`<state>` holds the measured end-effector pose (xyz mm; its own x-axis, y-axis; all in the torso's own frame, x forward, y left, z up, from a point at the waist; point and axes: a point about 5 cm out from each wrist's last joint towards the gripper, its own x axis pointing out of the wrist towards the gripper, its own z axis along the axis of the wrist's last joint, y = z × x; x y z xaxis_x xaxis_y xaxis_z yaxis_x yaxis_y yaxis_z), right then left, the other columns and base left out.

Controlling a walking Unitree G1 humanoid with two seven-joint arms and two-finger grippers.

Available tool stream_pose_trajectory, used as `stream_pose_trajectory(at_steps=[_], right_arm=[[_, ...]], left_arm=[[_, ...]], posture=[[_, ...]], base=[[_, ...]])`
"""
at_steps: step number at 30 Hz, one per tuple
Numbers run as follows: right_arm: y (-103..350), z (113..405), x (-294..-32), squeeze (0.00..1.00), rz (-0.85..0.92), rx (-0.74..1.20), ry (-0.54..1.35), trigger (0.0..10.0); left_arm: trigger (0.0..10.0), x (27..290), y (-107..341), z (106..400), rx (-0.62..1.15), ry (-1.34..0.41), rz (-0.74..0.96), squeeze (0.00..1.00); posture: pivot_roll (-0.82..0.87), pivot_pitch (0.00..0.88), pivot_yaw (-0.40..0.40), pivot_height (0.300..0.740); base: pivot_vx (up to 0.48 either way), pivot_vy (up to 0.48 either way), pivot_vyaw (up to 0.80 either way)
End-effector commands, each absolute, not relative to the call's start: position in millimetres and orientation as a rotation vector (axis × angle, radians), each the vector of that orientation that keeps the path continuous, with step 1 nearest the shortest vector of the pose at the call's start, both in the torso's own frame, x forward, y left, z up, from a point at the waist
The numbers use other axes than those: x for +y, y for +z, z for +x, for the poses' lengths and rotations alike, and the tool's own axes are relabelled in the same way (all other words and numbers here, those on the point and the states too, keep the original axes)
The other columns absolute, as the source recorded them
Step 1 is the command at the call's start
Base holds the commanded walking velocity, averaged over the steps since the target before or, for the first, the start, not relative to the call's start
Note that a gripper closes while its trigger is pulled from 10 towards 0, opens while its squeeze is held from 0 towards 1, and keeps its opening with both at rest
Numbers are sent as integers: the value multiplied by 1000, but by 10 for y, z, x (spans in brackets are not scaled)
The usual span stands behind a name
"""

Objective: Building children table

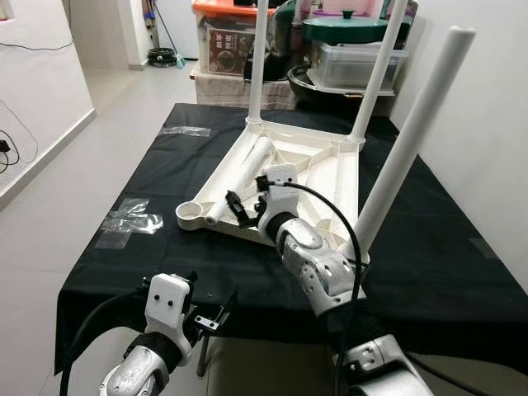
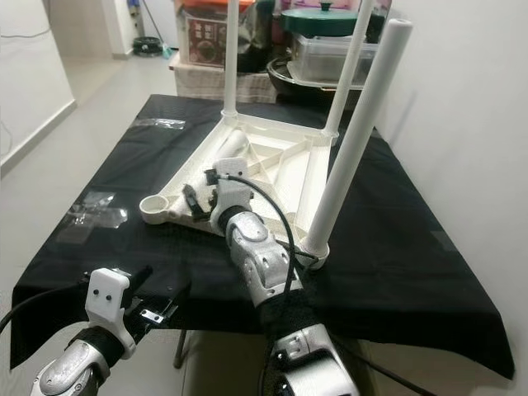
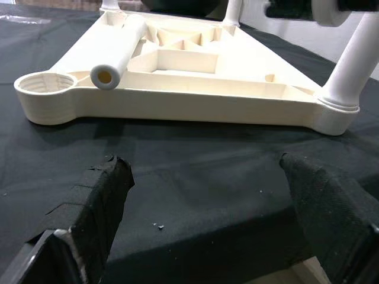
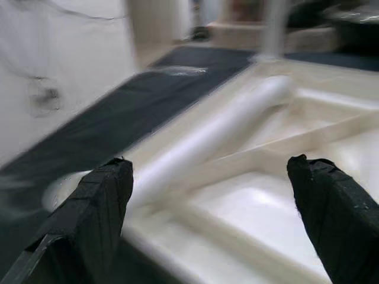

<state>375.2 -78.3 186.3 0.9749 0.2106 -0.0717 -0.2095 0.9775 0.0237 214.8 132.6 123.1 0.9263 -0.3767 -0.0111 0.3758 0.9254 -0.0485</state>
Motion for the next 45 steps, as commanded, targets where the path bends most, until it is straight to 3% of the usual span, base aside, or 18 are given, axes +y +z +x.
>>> stream_pose_trajectory(at_steps=[1, 2, 4, 5, 7, 8, 9, 10, 13, 15, 17, 23, 28, 32, 35, 37, 40, 45], right_arm=[[1875, 3837, -1136, 0, 9, 51, 66, 10000], [1898, 3910, -1625, 0, -38, 41, -97, 10000], [1898, 3910, -1625, 0, -38, 41, -97, 10000], [1976, 3904, -2196, 0, -112, 19, -279, 10000], [1976, 3904, -2196, 0, -112, 19, -279, 10000], [2073, 3840, -2618, 0, -185, -2, -415, 10000], [2073, 3840, -2618, 0, -185, -2, -415, 10000], [2161, 3765, -2871, 0, -287, -27, -486, 10000], [2209, 3723, -2980, 0, -354, -43, -514, 10000], [2166, 3726, -2902, 0, -458, -53, -478, 10000], [2102, 3769, -2652, 0, -580, -97, -374, 10000], [2053, 3855, -2301, 0, -609, -169, -204, 10000], [1959, 3865, -1691, 0, -424, -199, 80, 10000], [1885, 3835, -1422, 0, -230, -105, 197, 10000], [1843, 3831, -1365, 0, -177, -38, 210, 10000], [1720, 3793, -1219, 0, -96, 137, 223, 10000], [1624, 3758, -1136, 0, -49, 250, 232, 10000], [1533, 3736, -1088, 0, 11, 337, 250, 10000]], left_arm=[[10000, 1325, 1201, 2138, 33, -383, -47, 0], [10000, 1324, 1199, 2136, 34, -382, -49, 0], [10000, 1324, 1199, 2136, 34, -382, -49, 0], [10000, 1320, 1195, 2132, 36, -384, -52, 0], [10000, 1320, 1195, 2132, 36, -384, -52, 0], [10000, 1319, 1194, 2126, 37, -387, -55, 0], [10000, 1319, 1194, 2126, 37, -387, -55, 0], [10000, 1314, 1192, 2120, 39, -391, -58, 0], [10000, 1310, 1192, 2116, 41, -394, -60, 0], [10000, 1311, 1195, 2109, 42, -395, -61, 0], [10000, 1323, 1202, 2099, 41, -386, -55, 0], [10000, 1335, 1204, 2095, 40, -383, -51, 0], [10000, 1336, 1208, 2094, 40, -388, -47, 0], [10000, 1359, 1209, 2089, 41, -379, -42, 0], [10000, 1364, 1208, 2088, 41, -376, -41, 0], [10000, 1357, 1206, 2092, 42, -375, -43, 0], [10000, 1343, 1203, 2101, 41, -376, -47, 0], [10000, 1333, 1202, 2109, 41, -377, -50, 0]], posture=[[76, 0, -93, 740], [75, 0, -93, 740], [75, 0, -93, 740], [68, 0, -88, 740], [68, 0, -88, 740], [56, 0, -82, 740], [56, 0, -82, 740], [50, 0, -81, 740], [50, 0, -81, 740], [65, 0, -85, 740], [73, 0, -88, 740], [74, 0, -87, 740], [73, 0, -86, 740], [82, 0, -88, 740], [81, 0, -91, 740], [74, 0, -93, 740], [68, 0, -96, 740], [67, 0, -97, 740]], base=[[0, 0, 0], [0, 0, 0], [0, 0, 0], [0, 0, 0], [0, 0, 0], [0, 0, 0], [0, 0, 0], [0, 0, 0], [0, 0, 0], [0, 0, 0], [0, 0, 0], [0, 0, 0], [0, 0, 0], [0, 0, 0], [0, 0, 0], [0, 0, 0], [0, 0, 0], [0, 0, 0]])
